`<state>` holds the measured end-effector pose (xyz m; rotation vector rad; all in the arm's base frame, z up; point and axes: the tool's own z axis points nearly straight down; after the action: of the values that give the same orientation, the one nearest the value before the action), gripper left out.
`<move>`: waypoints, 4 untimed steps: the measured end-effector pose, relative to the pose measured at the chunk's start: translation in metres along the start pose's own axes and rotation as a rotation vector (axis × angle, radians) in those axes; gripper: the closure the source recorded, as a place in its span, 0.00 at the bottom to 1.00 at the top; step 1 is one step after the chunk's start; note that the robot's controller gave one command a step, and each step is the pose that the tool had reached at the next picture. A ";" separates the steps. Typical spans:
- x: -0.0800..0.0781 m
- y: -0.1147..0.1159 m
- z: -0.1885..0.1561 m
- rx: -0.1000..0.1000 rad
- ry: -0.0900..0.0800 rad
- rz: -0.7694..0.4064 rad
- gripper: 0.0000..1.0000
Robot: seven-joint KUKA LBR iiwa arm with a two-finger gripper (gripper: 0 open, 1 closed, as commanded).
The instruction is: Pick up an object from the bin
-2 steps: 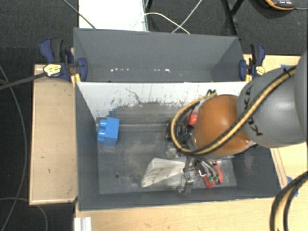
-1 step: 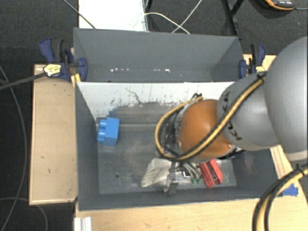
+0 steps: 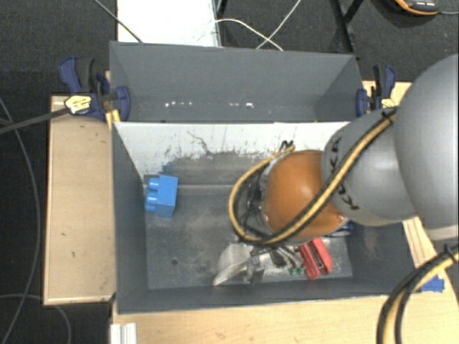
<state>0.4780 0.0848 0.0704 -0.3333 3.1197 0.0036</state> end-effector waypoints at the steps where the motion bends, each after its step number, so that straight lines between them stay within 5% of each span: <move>1: 0.000 0.000 0.000 0.000 0.000 0.000 1.00; 4: 0.001 0.000 -0.059 0.000 0.005 0.010 1.00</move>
Offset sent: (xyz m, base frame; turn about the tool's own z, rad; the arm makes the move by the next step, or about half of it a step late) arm 0.0000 0.0001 0.0405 0.0004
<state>0.4763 0.0845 0.1289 -0.3189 3.1258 0.0032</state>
